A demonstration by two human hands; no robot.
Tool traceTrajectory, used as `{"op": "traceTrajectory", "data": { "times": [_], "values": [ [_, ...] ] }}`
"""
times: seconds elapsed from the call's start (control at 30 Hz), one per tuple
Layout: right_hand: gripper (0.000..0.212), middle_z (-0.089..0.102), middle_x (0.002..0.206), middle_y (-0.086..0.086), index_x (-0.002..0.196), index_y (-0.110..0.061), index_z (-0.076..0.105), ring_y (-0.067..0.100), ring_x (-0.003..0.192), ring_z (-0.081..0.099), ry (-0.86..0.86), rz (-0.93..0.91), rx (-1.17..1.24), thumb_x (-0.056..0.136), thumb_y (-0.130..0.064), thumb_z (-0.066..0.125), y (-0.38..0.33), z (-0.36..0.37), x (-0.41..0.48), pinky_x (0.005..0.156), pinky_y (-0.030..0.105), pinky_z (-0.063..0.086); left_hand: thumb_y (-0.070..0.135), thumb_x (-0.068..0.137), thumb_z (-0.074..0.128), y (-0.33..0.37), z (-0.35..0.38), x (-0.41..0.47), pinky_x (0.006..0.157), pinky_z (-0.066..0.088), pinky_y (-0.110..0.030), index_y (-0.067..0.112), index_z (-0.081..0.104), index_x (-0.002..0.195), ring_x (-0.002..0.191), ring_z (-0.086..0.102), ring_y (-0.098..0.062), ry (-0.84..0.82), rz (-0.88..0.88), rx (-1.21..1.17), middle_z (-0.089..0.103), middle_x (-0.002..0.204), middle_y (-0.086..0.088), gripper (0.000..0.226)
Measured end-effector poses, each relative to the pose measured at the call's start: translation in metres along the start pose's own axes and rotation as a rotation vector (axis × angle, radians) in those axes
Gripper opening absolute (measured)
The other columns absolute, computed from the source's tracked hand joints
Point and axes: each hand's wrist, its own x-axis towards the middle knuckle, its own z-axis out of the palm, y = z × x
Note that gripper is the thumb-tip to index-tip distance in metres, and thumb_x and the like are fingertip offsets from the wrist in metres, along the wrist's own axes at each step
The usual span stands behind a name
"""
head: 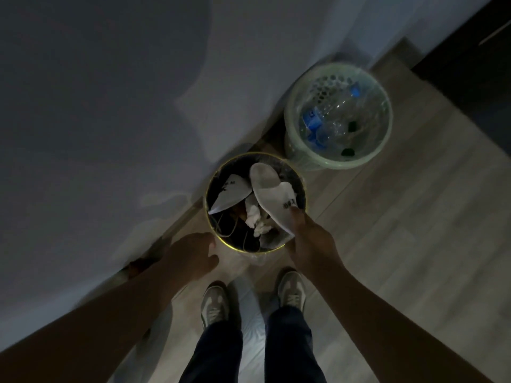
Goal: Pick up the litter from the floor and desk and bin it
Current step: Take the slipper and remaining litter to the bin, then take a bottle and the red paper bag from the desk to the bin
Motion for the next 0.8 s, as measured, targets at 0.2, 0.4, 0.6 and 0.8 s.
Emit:
{"op": "traceTrajectory", "data": {
  "times": [0.2, 0.4, 0.6, 0.8],
  "values": [
    [0.030, 0.072, 0.094, 0.005, 0.115, -0.014, 0.061, 0.024, 0.072, 0.070, 0.418, -0.050, 0.038, 0.086, -0.017, 0.067, -0.015, -0.052, 0.018, 0.059, 0.034, 0.057, 0.027, 0.092, 0.054, 0.013, -0.031, -0.006, 0.091, 0.044, -0.027, 0.014, 0.053, 0.121, 0.112, 0.055, -0.018, 0.020, 0.040, -0.051, 0.059, 0.121, -0.004, 0.032],
    [0.023, 0.067, 0.109, 0.006, 0.117, -0.015, 0.061, 0.022, 0.095, 0.068, 0.180, -0.009, -0.185, 0.097, -0.016, 0.051, -0.044, -0.067, 0.066, 0.074, 0.031, 0.051, 0.025, 0.090, 0.057, 0.007, -0.046, 0.007, 0.083, 0.043, -0.024, 0.015, 0.057, 0.113, 0.105, 0.058, -0.018, 0.098, 0.040, -0.102, 0.062, 0.112, -0.004, 0.025],
    [0.033, 0.060, 0.126, 0.007, 0.127, -0.015, 0.054, 0.023, 0.115, 0.057, 0.028, 0.060, -0.096, 0.101, -0.029, 0.041, -0.069, -0.074, 0.082, 0.092, 0.031, 0.043, 0.029, 0.092, 0.055, -0.002, -0.054, 0.000, 0.088, 0.043, -0.025, 0.017, 0.054, 0.117, 0.109, 0.056, -0.017, 0.111, 0.061, -0.058, 0.060, 0.115, 0.000, 0.028],
    [0.038, 0.061, 0.124, 0.002, 0.131, -0.020, 0.050, 0.018, 0.114, 0.058, 0.072, 0.013, -0.065, 0.095, -0.028, 0.055, -0.078, -0.116, 0.027, 0.093, 0.030, 0.047, 0.029, 0.094, 0.052, 0.013, -0.098, -0.039, 0.091, 0.040, -0.022, 0.016, 0.051, 0.122, 0.112, 0.053, -0.015, 0.149, 0.166, -0.034, 0.056, 0.121, -0.001, 0.031]
  ]
}}
